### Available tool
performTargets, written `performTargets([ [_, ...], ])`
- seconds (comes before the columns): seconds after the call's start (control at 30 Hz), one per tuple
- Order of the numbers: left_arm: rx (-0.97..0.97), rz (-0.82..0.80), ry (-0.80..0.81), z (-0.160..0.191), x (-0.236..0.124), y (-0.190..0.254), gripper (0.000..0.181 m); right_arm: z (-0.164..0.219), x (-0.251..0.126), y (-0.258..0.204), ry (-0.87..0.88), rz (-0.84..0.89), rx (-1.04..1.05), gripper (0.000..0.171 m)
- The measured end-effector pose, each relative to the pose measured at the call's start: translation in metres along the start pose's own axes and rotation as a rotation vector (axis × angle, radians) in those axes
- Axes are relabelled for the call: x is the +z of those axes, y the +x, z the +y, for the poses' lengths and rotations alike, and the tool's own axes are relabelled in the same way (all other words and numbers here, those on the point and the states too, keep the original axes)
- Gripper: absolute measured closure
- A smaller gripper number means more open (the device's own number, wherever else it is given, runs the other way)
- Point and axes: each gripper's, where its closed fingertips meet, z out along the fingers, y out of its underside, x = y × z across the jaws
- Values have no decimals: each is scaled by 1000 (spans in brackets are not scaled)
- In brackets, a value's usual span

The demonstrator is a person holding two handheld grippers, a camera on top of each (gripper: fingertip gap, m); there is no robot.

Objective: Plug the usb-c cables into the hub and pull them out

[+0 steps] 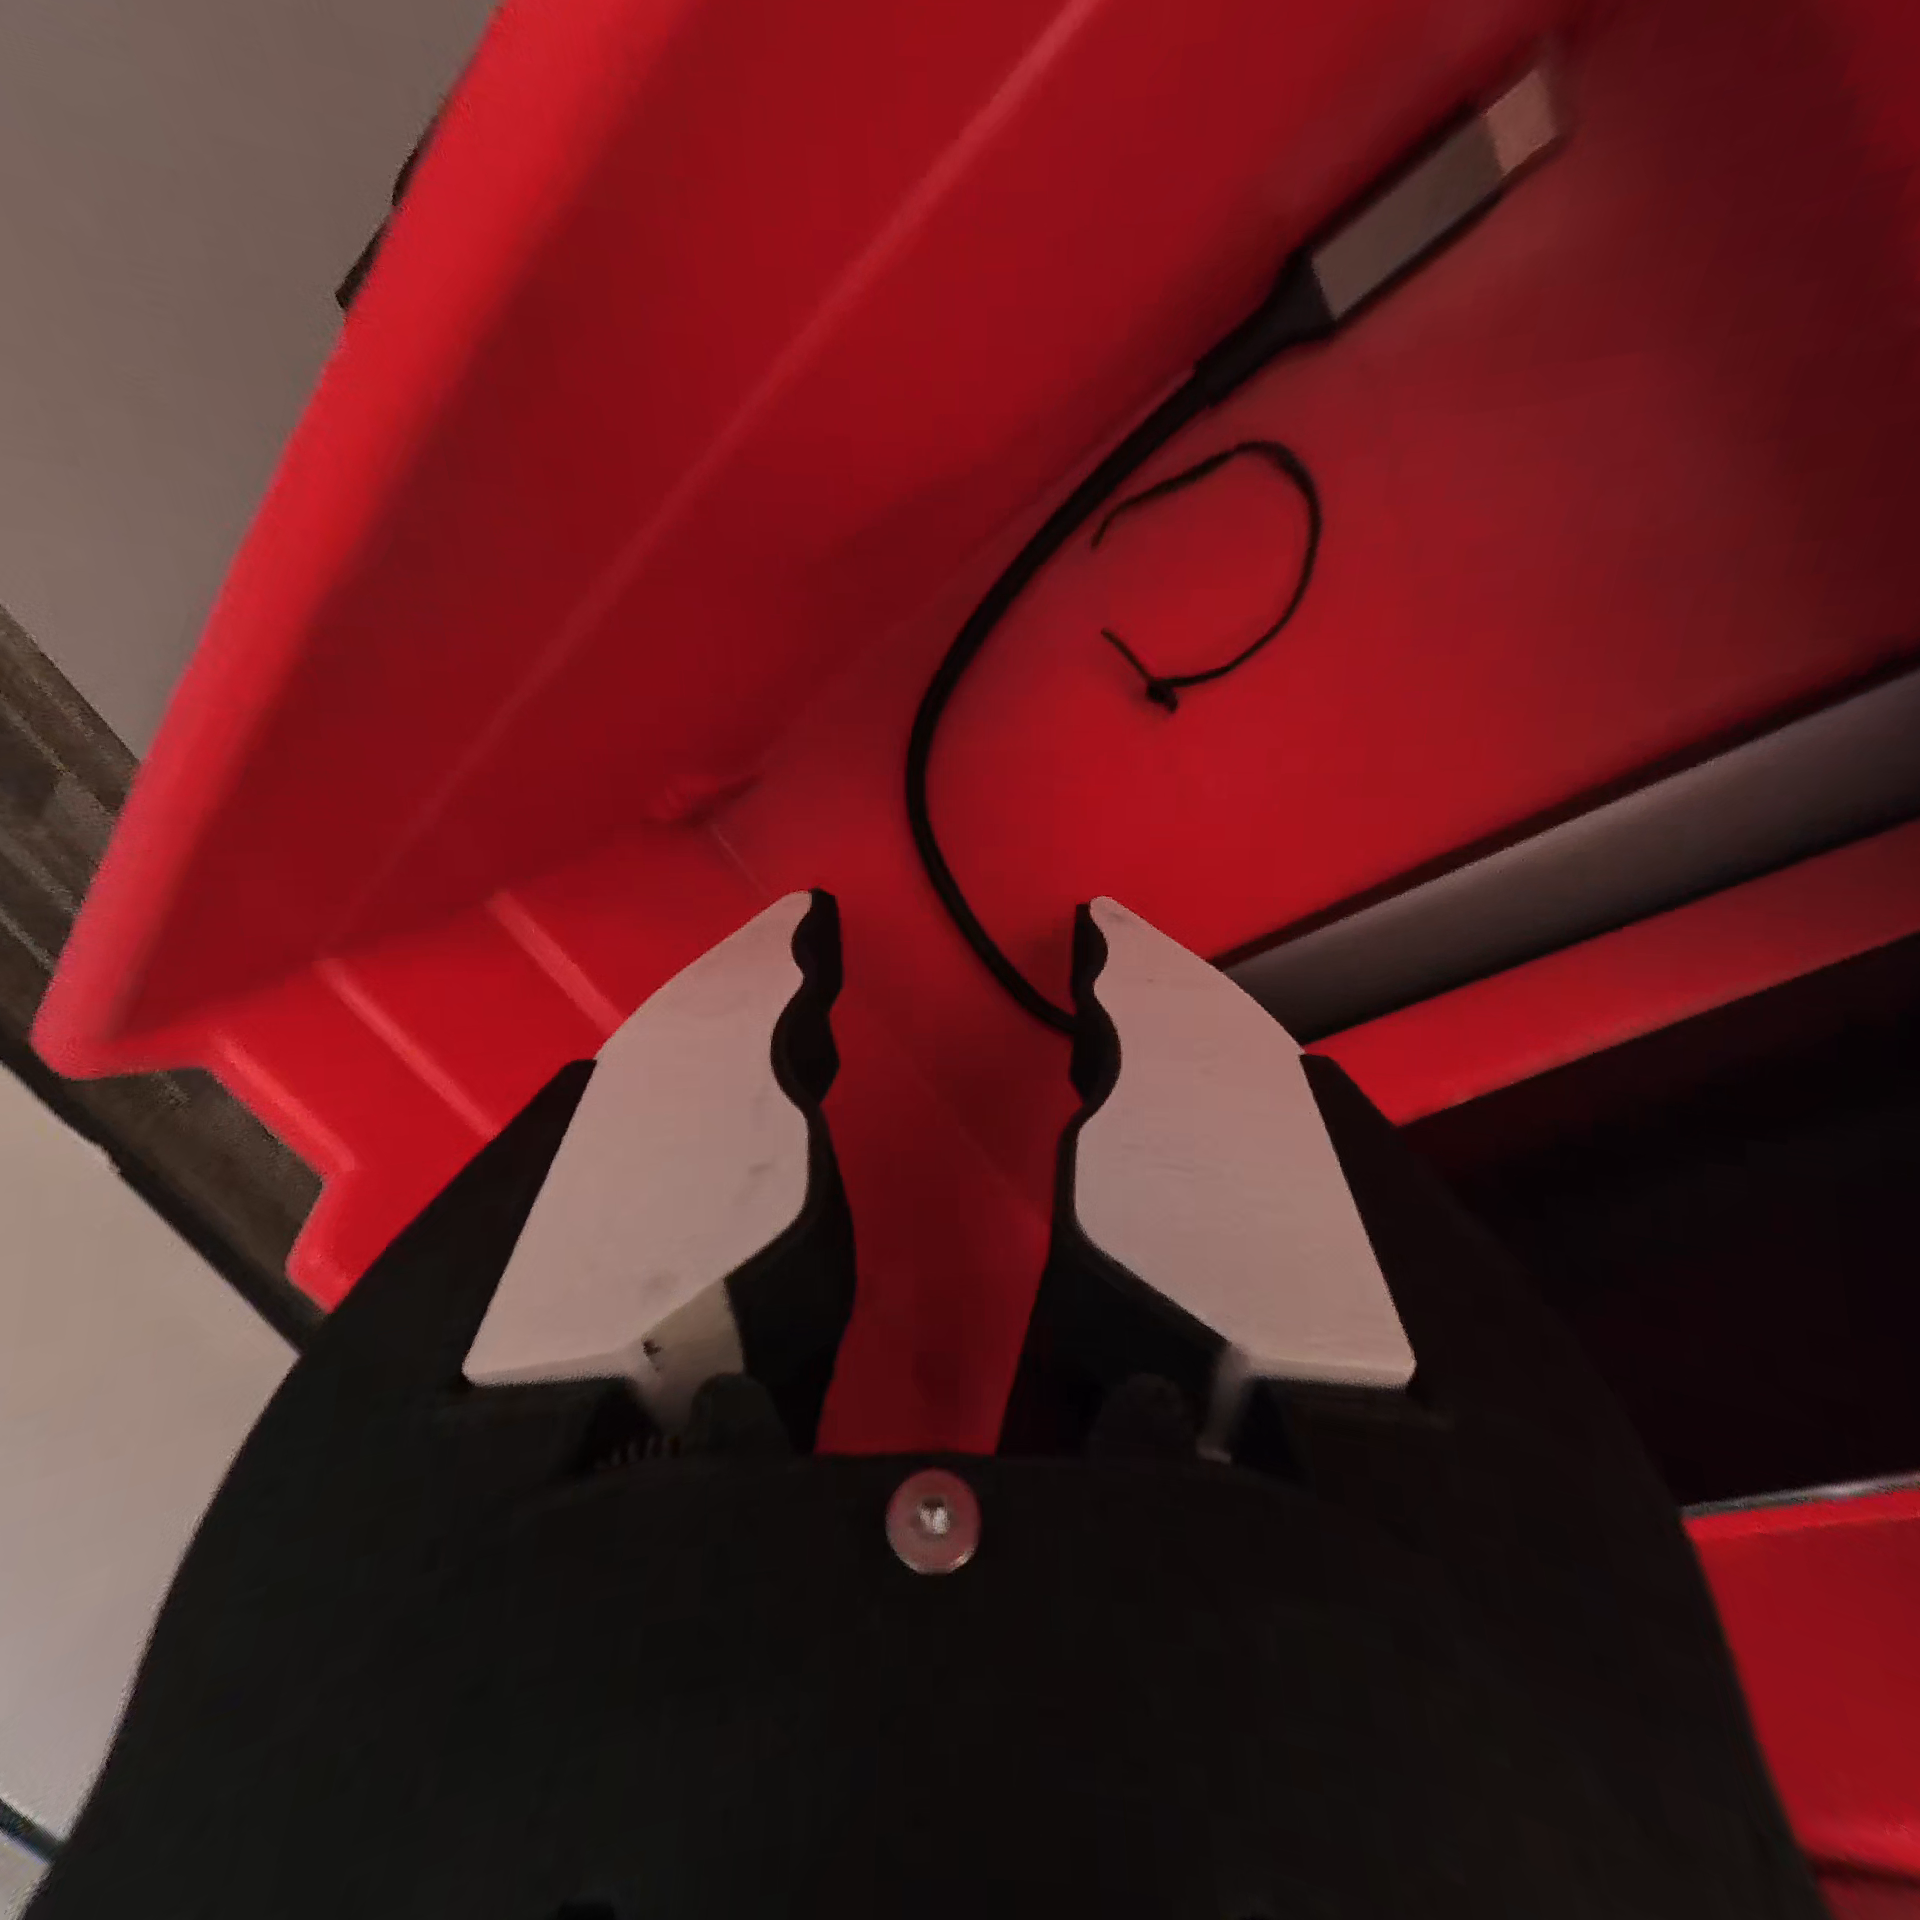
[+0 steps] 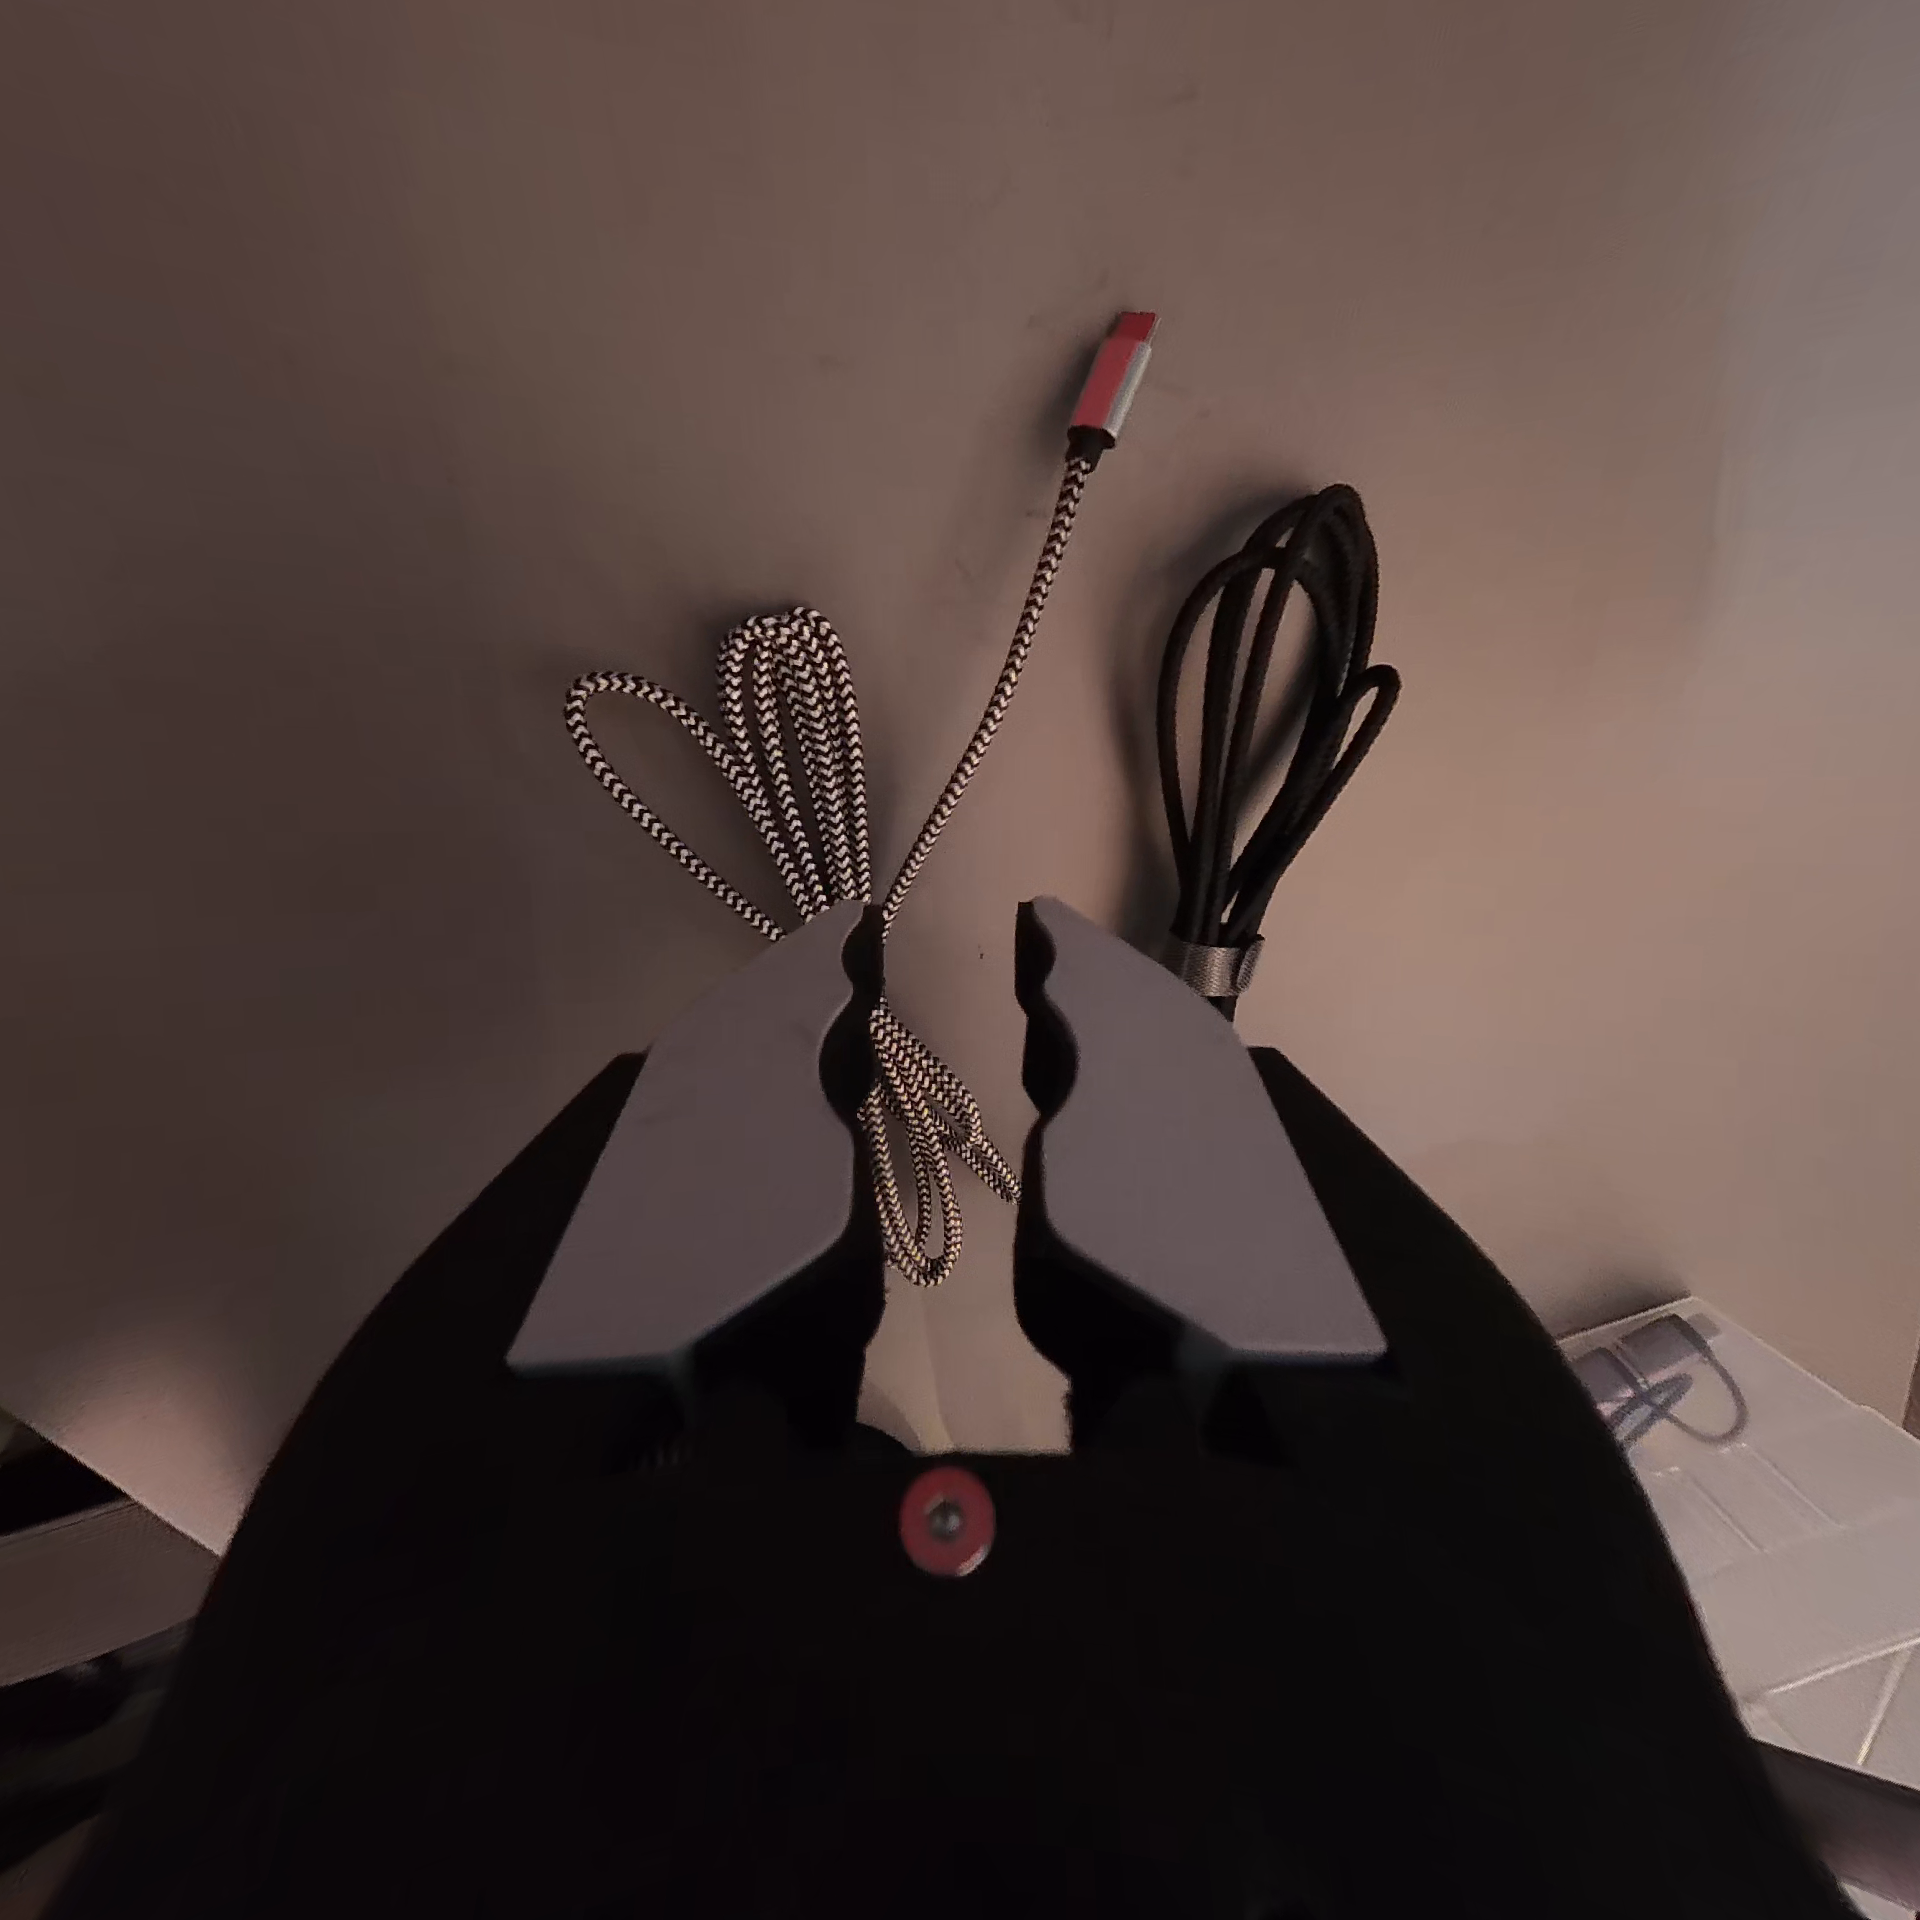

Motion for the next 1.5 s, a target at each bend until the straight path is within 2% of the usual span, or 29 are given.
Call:
performTargets([
  [0.03, -1, -5, -12, 1, 1, 0, 138, 0, -1, 0, 3, 2, -5, 146],
  [0.1, -8, -7, -59, 5, 8, 1, 137, -1, -2, -1, 7, 6, -11, 146],
  [0.2, -84, 51, -73, 6, 10, 10, 154, -1, -3, -2, 7, 7, -19, 147],
  [0.4, -182, 110, -74, 8, 12, 11, 162, -1, -2, -5, 0, 4, -42, 148],
  [0.67, -53, 37, -87, 6, 5, 6, 177, -2, -4, -5, 6, 16, -53, 151],
  [0.93, -51, -127, 91, -19, -41, -13, 179, -1, -4, -4, 0, 24, -64, 151],
  [1.07, -10, -267, 184, -30, -77, -18, 181, -2, -6, -4, 9, 31, -67, 152],
  [1.17, -9, -311, 252, -35, -104, -15, 181, -3, -8, -3, 17, 38, -67, 152],
  [1.3, -36, -233, 226, -29, -98, -3, 181, -2, -9, -2, 16, 42, -71, 152],
  [1.43, -171, -45, 150, -23, -58, 2, 181, -2, -9, -3, 13, 45, -77, 151],
  [1.5, -210, 46, 108, -17, -43, 7, 171, -2, -8, -3, 11, 43, -78, 151],
])
